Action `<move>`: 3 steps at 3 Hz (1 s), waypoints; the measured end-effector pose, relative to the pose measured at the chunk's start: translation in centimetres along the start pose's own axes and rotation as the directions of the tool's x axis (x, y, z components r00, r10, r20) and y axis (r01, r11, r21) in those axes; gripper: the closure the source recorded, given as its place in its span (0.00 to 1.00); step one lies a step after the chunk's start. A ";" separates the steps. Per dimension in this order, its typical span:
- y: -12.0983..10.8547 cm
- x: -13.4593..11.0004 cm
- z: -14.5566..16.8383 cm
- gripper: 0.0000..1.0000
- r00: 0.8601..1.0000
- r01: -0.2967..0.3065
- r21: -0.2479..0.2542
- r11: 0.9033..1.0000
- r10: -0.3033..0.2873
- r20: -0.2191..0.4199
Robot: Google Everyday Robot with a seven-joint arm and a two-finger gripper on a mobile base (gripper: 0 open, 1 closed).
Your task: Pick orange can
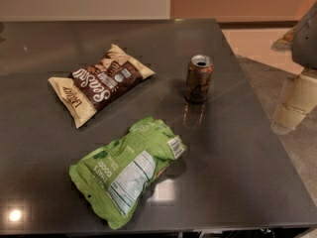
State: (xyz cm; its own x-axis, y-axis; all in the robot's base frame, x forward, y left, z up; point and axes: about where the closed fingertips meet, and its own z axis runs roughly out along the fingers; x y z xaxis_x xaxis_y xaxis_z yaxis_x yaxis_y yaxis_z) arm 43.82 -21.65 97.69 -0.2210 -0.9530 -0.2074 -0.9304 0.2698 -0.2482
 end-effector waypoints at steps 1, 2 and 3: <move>0.0 0.0 0.0 0.00 1.000 0.000 0.000 1.000 0.000 0.000; -1.3 -0.3 0.5 0.00 1.000 -0.002 -0.006 1.000 0.002 0.024; -3.4 -0.8 1.6 0.00 0.997 -0.005 -0.007 1.000 0.005 0.073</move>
Offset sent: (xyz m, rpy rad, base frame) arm 0.0343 -0.0014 -0.0058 0.0610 0.0196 0.0120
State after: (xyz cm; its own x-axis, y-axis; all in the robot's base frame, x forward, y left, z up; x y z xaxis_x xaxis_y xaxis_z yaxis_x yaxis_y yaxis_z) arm 47.60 -21.54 97.21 -0.2037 -0.9390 -0.2772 -0.9312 0.2732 -0.2411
